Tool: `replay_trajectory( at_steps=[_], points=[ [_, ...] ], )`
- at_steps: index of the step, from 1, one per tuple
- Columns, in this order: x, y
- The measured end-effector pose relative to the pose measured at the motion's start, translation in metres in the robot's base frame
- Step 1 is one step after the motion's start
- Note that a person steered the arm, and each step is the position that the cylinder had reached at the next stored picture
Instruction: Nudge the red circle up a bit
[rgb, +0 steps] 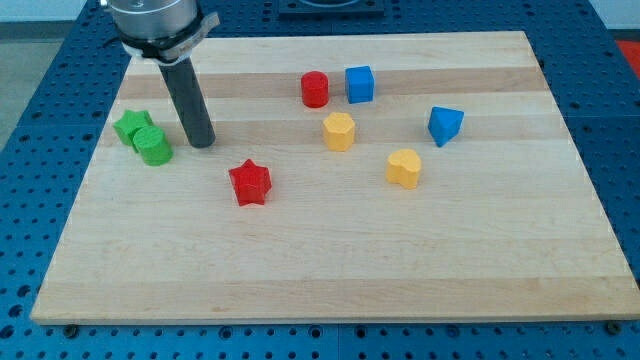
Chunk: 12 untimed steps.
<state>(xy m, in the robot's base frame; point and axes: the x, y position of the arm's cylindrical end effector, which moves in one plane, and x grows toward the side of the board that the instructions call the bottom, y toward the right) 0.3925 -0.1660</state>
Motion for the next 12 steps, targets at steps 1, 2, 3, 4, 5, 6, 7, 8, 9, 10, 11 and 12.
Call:
replay_trajectory(
  at_steps=[1, 2, 3, 4, 5, 6, 7, 8, 9, 10, 11, 12],
  points=[
    [-0.019, 0.009],
    [-0.021, 0.012],
    [-0.021, 0.014],
    [-0.023, 0.020],
    [-0.023, 0.022],
    [-0.023, 0.034],
    [-0.023, 0.051],
    [-0.027, 0.069],
    [-0.030, 0.091],
    [-0.031, 0.115],
    [-0.037, 0.128],
    [-0.056, 0.139]
  ],
)
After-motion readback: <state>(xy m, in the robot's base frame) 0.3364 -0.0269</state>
